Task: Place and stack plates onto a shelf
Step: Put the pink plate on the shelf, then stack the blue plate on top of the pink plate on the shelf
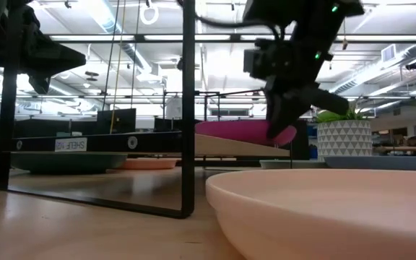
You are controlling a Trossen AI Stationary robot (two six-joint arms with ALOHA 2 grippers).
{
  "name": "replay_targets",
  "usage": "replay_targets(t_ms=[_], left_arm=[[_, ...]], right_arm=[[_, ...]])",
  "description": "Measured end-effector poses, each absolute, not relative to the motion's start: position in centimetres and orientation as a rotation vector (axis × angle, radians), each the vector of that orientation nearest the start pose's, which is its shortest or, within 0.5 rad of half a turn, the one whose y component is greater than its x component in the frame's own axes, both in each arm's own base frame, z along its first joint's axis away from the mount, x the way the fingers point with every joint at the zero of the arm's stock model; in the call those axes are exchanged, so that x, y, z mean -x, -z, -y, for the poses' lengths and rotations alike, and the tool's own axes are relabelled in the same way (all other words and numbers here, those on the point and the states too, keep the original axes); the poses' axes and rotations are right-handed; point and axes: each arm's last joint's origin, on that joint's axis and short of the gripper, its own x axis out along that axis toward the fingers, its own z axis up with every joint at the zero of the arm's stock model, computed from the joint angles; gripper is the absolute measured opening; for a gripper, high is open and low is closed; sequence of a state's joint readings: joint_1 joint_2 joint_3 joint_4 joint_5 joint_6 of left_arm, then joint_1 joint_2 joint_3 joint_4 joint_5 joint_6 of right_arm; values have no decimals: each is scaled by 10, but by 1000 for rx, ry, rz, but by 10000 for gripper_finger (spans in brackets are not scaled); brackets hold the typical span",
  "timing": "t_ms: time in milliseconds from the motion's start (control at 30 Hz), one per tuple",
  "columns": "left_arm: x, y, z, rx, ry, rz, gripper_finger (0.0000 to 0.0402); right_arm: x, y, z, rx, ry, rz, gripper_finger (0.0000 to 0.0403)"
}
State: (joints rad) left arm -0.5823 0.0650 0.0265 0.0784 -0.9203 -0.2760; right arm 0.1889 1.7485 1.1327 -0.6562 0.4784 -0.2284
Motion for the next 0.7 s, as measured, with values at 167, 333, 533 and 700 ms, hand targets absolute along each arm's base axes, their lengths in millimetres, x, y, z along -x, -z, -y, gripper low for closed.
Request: replay_targets(t_ms=[167,333,533,700], left_arm=[[-87,-175,30,301,-332,76,45],[-87,-175,30,301,-332,76,45],[-87,-175,30,300,-332,76,45],[-87,-175,30,300,-332,76,45]], right_arm=[[-328,-179,-39,582,100,-1231,24],[-328,-178,-40,563,83,-1233,45],[-325,-181,-52,562,55,-1239,71],[-324,-202,-66,560,114,-1271,85]])
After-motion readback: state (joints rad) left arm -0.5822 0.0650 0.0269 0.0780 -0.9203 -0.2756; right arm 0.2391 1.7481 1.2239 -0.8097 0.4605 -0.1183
